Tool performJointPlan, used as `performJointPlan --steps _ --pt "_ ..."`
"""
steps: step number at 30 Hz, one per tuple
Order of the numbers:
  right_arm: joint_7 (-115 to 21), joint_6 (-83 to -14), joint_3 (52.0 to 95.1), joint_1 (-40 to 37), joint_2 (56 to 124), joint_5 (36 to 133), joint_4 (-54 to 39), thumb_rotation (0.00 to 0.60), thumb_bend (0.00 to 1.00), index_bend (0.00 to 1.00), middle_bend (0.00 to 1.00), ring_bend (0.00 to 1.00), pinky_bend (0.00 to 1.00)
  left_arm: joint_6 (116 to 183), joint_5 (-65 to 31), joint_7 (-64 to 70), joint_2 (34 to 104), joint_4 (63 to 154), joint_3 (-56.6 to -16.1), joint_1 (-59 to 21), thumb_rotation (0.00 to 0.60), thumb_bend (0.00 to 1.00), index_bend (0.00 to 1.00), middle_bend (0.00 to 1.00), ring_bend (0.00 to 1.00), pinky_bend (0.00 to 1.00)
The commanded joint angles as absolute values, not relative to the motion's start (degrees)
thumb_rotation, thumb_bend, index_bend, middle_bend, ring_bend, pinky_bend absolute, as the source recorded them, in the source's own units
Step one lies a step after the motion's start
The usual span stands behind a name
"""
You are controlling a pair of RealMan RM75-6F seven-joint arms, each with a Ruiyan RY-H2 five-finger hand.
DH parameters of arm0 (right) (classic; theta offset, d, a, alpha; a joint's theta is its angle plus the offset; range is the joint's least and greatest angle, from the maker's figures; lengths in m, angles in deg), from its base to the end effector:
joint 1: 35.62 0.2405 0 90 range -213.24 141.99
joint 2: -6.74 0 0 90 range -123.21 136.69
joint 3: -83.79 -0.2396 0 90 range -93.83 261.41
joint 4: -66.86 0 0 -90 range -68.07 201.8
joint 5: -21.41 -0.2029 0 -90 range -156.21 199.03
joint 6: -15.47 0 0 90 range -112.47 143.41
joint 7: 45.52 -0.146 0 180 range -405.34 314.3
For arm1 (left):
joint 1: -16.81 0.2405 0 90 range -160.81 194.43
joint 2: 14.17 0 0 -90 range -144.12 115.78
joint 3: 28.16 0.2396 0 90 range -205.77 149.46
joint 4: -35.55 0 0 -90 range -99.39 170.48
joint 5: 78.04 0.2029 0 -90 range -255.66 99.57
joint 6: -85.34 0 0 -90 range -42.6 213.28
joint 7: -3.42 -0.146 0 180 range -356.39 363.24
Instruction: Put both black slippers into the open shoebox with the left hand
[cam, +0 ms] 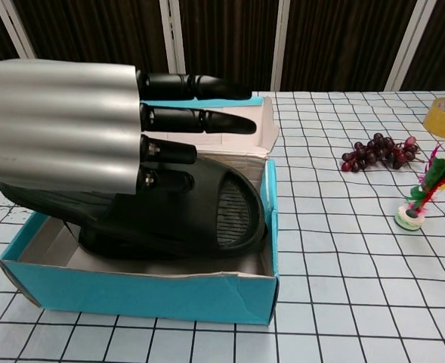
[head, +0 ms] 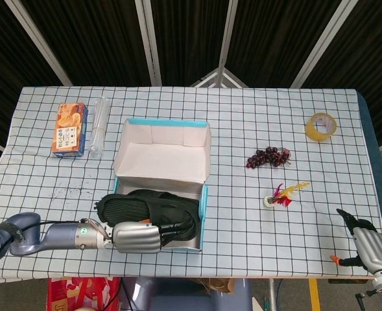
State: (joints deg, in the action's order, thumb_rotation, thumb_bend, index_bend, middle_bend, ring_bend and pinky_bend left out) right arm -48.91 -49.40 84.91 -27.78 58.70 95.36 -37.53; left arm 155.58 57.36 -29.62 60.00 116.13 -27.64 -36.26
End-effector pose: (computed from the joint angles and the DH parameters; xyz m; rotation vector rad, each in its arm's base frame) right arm -0.3102 -0.1657 0.1582 1.3973 -1.3235 0.6136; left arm -0.0749 0.2563 0.0351 -2.2254 1.0995 -1.0983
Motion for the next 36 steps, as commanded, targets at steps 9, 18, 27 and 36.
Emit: performJointPlan --steps 9,18,27,36 --pt "-49.4 -49.5 84.8 -27.9 58.6 95.4 -37.3 0.6 0.16 0.07 0.15 0.21 0.11 156.8 57.2 -28.4 64.4 112.0 -26.3 -36.9 0.6 0.48 0.5 0.54 0.08 0.07" --pt "-49.9 -49.0 84.7 -27.6 58.2 95.4 -37.4 0.6 0.16 0.07 0.15 0.21 0.11 158.1 57.7 -28.2 66.3 109.1 -25.3 -37.3 0.6 0.48 0.5 0.54 0.08 0.07" --pt "-50.0 -49.1 84.9 -27.9 58.5 95.4 -37.2 0.6 0.16 0.07 0.15 0.21 0.11 159.3 58.0 -28.1 69.6 104.5 -23.9 -37.3 0.6 0.48 0.5 0.54 0.08 0.07" --pt "-49.9 -49.2 85.0 -28.1 58.7 95.3 -37.0 0.6 0.16 0.07 0.15 0.21 0.11 160.1 56.6 -28.3 72.6 101.3 -22.8 -36.4 0.6 0.46 0.43 0.48 0.08 0.07"
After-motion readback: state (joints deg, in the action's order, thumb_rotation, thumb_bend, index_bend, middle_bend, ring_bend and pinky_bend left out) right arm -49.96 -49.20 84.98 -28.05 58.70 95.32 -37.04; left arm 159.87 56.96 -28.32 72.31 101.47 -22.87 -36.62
